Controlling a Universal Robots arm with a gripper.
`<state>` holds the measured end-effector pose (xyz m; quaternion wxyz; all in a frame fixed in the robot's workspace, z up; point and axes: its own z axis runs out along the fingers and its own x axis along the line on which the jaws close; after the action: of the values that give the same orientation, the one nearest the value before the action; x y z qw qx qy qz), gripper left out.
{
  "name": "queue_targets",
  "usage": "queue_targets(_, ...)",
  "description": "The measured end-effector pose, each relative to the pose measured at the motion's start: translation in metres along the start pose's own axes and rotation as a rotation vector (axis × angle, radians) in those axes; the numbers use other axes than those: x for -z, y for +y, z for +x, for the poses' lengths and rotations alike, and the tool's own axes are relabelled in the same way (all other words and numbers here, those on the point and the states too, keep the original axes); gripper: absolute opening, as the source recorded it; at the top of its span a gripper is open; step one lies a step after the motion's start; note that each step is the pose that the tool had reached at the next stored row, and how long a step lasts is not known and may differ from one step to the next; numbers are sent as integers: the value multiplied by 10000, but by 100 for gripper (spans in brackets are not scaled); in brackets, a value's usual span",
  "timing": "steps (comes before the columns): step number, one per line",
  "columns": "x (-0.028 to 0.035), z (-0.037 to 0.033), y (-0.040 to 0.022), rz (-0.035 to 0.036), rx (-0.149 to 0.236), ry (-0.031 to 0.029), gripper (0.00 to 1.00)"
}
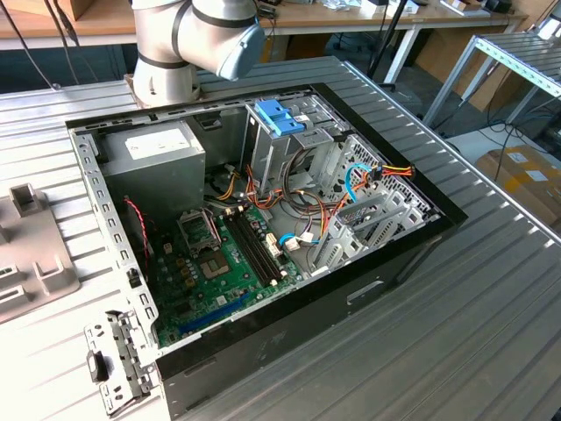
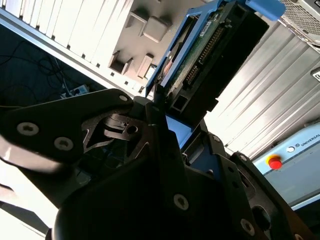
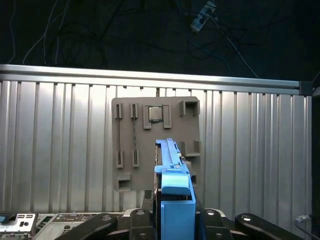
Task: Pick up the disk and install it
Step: 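Pick up the disk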
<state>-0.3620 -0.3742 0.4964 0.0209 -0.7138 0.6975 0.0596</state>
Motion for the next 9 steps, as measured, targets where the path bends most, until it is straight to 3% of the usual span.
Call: queue_targets(9, 10, 40, -102, 0, -1, 0, 37)
